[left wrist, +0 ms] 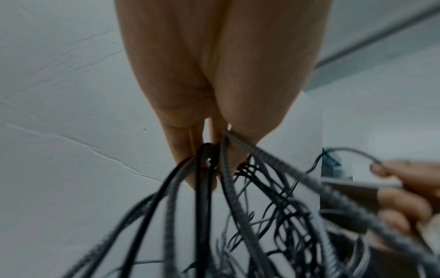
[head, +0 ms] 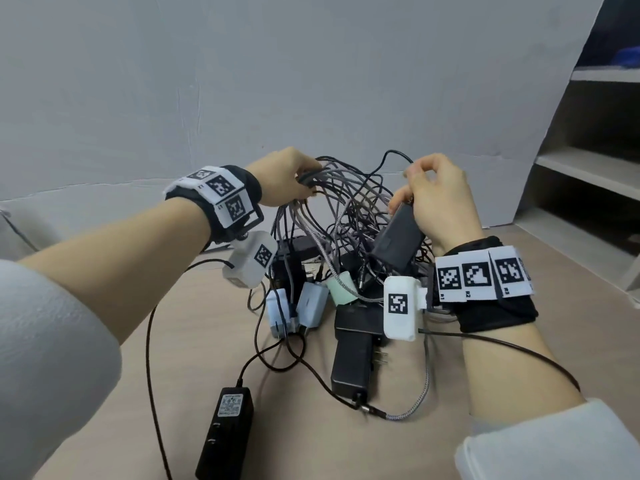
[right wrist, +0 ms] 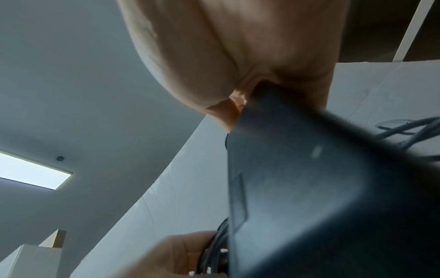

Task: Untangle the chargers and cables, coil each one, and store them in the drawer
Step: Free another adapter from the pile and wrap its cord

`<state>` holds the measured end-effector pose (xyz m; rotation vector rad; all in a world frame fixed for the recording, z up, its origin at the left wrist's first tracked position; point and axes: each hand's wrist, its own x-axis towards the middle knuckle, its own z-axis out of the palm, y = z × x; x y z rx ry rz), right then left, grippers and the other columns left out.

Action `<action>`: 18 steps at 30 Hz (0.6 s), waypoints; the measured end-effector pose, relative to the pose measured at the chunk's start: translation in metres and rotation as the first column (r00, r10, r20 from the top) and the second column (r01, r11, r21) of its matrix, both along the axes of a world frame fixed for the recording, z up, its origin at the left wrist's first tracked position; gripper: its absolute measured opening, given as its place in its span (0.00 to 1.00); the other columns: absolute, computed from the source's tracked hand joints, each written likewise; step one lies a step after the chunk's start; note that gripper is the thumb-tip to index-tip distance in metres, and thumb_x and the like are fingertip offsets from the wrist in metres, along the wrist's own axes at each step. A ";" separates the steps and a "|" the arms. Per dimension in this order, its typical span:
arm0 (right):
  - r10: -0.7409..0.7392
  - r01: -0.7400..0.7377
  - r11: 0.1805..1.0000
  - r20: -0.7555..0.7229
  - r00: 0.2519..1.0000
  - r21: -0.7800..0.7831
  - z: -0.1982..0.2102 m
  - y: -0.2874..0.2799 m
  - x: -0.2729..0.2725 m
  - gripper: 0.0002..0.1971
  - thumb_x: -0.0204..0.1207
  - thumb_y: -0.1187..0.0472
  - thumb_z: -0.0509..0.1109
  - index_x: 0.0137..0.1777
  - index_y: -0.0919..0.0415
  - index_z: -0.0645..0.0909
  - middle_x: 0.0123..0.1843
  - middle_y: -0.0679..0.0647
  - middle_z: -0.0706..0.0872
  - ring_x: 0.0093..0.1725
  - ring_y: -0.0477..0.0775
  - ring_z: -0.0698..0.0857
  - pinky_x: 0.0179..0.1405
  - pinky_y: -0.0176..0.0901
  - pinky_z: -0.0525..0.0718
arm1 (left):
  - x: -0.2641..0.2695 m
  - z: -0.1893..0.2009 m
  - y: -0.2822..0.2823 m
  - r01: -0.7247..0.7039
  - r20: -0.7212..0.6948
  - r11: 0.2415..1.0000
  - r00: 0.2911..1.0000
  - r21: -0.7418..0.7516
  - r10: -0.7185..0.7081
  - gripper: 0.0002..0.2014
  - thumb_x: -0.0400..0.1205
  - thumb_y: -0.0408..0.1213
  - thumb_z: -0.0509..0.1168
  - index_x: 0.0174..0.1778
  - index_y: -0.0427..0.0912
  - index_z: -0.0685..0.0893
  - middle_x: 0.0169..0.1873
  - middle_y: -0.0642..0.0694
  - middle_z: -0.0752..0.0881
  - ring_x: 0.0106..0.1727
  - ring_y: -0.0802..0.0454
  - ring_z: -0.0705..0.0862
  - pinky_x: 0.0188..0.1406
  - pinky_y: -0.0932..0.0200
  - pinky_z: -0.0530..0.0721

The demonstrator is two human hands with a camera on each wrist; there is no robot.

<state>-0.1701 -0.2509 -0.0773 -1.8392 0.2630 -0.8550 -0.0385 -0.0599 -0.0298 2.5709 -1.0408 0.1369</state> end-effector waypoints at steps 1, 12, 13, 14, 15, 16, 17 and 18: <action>0.008 -0.009 1.000 0.028 1.000 0.019 0.002 0.001 -0.001 0.07 0.88 0.58 0.58 0.48 0.49 0.75 0.27 0.52 0.88 0.39 0.58 0.88 0.53 0.60 0.85 | 0.001 -0.003 0.001 0.016 0.027 0.999 0.999 0.051 -0.018 0.12 0.84 0.35 0.70 0.63 0.45 0.87 0.49 0.46 0.90 0.47 0.44 0.87 0.54 0.50 0.86; 0.064 -0.086 0.989 0.170 0.983 0.123 0.010 0.005 -0.008 0.08 0.88 0.60 0.62 0.46 0.53 0.77 0.22 0.50 0.81 0.29 0.60 0.82 0.39 0.69 0.88 | -0.011 0.013 0.008 -0.026 -0.006 0.993 1.000 0.115 0.027 0.26 0.87 0.53 0.64 0.82 0.54 0.73 0.75 0.47 0.80 0.71 0.45 0.80 0.69 0.52 0.74; 0.068 -0.091 0.988 0.181 0.981 0.121 0.011 0.005 -0.009 0.07 0.88 0.60 0.62 0.47 0.54 0.78 0.23 0.50 0.81 0.28 0.60 0.82 0.38 0.69 0.88 | -0.016 0.022 0.005 -0.021 0.039 1.000 0.999 -0.005 0.021 0.23 0.86 0.52 0.66 0.78 0.53 0.78 0.70 0.48 0.83 0.66 0.47 0.82 0.65 0.56 0.75; 0.074 -0.097 0.989 0.193 0.978 0.112 0.012 0.005 -0.010 0.06 0.88 0.60 0.62 0.48 0.55 0.78 0.23 0.51 0.81 0.28 0.60 0.82 0.37 0.68 0.88 | -0.022 0.028 0.000 -0.001 0.090 0.996 0.996 -0.094 0.009 0.20 0.85 0.50 0.67 0.73 0.52 0.82 0.62 0.51 0.85 0.59 0.50 0.84 0.59 0.59 0.77; 0.082 -0.104 0.990 0.205 0.975 0.096 0.013 0.006 -0.011 0.06 0.88 0.60 0.62 0.49 0.56 0.79 0.24 0.51 0.82 0.28 0.60 0.82 0.36 0.67 0.88 | -0.028 0.032 -0.007 0.031 0.113 0.991 0.993 -0.131 -0.016 0.17 0.85 0.49 0.68 0.69 0.51 0.85 0.54 0.53 0.87 0.51 0.52 0.86 0.52 0.59 0.80; 0.091 -0.109 0.991 0.220 0.971 0.073 0.015 0.006 -0.013 0.06 0.88 0.60 0.63 0.49 0.55 0.79 0.25 0.51 0.82 0.28 0.60 0.83 0.36 0.66 0.87 | -0.035 0.034 -0.015 0.070 0.088 0.990 0.994 -0.122 -0.059 0.16 0.84 0.49 0.69 0.67 0.50 0.85 0.47 0.56 0.88 0.44 0.54 0.87 0.47 0.59 0.84; 0.101 -0.116 0.992 0.237 0.966 0.048 0.016 0.007 -0.014 0.06 0.88 0.59 0.63 0.49 0.54 0.79 0.25 0.50 0.83 0.29 0.59 0.83 0.37 0.65 0.87 | -0.040 0.032 -0.023 0.103 0.020 0.991 0.995 -0.082 -0.102 0.16 0.85 0.49 0.69 0.67 0.49 0.84 0.42 0.56 0.89 0.40 0.56 0.88 0.43 0.61 0.86; 0.113 -0.122 0.992 0.251 0.961 0.021 0.018 0.009 -0.017 0.06 0.88 0.58 0.64 0.48 0.53 0.79 0.26 0.50 0.83 0.29 0.58 0.84 0.38 0.65 0.87 | -0.043 0.027 -0.032 0.124 -0.075 0.992 0.989 -0.025 -0.126 0.17 0.85 0.49 0.69 0.67 0.49 0.82 0.40 0.52 0.90 0.37 0.56 0.89 0.40 0.62 0.87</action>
